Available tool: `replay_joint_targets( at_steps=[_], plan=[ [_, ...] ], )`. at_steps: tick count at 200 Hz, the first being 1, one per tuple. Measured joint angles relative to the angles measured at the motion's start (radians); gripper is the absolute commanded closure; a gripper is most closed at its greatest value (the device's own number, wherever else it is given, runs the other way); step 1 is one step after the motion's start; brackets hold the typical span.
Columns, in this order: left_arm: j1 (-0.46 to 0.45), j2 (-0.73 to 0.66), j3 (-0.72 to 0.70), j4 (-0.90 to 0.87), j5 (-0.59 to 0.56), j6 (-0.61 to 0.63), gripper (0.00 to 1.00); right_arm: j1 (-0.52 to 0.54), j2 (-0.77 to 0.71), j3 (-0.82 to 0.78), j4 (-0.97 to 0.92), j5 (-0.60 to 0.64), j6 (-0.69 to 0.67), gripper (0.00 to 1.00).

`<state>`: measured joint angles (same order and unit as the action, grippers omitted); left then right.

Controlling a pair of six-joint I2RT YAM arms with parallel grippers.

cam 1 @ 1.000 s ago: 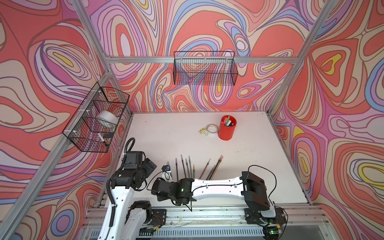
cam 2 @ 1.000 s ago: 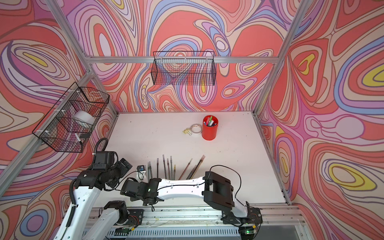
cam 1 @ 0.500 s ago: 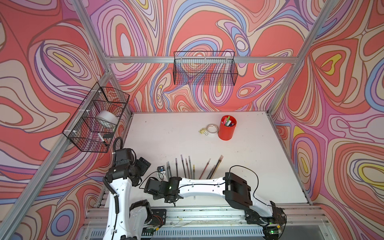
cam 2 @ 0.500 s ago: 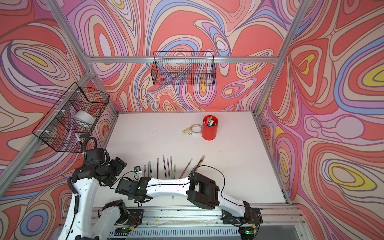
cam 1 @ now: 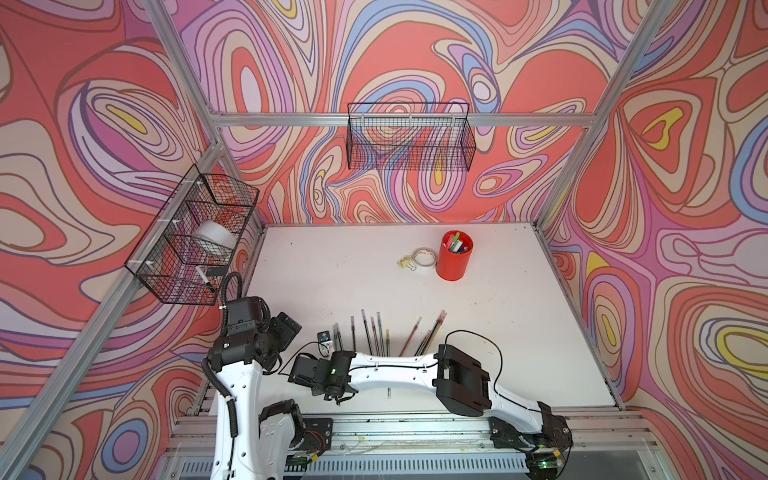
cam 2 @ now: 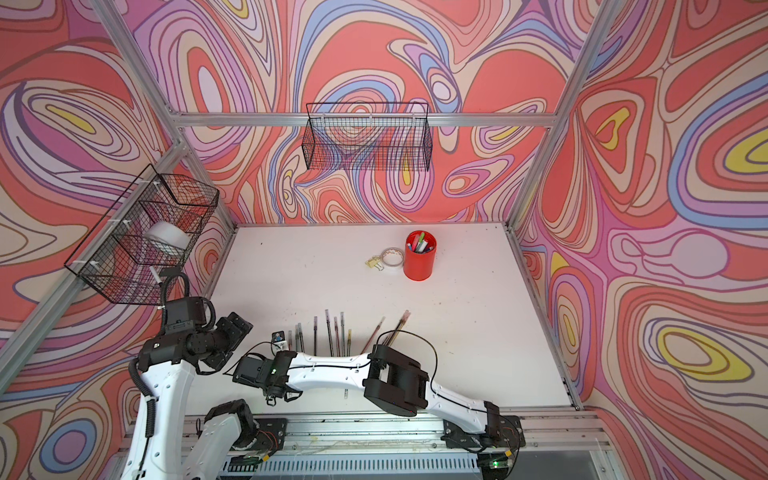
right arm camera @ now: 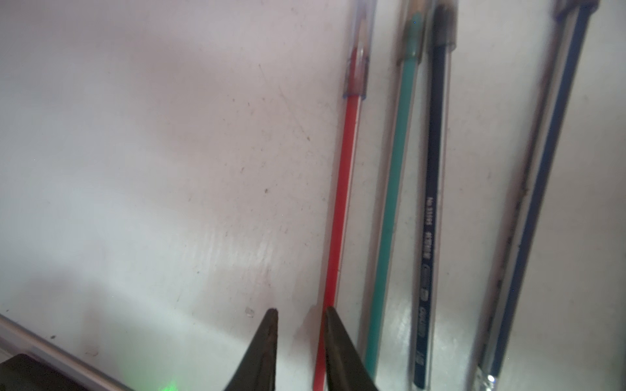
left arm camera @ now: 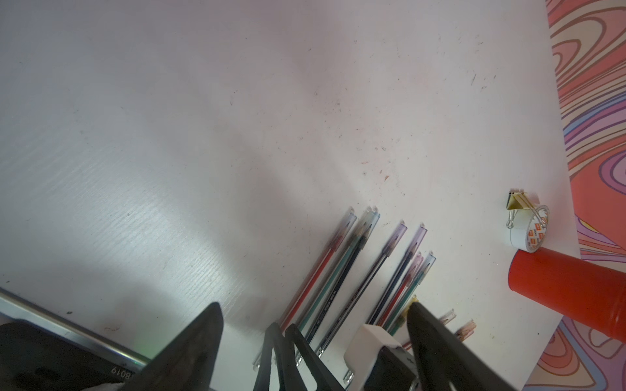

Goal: Remove the protective cover of the pencils
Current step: Pick up the pencil from the center of the board.

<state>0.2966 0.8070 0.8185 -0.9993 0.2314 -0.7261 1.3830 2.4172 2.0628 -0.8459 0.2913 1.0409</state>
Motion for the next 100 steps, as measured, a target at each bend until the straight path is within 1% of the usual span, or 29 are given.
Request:
replay_joint_targets(
  at_steps=[35,66,100],
  plan=[
    [0.0,-0.001,0.0,-0.004,0.0,0.0,0.13,0.0,0.0,0.0,-0.023,0.008,0.001,0.7],
    [0.0,-0.007,0.0,-0.008,0.0,0.0,0.13,-0.003,0.004,0.004,-0.028,-0.002,0.002,0.7],
    [0.0,-0.009,0.0,-0.012,0.0,0.0,0.13,-0.016,0.041,0.038,-0.033,-0.028,0.012,0.71]
  ],
)
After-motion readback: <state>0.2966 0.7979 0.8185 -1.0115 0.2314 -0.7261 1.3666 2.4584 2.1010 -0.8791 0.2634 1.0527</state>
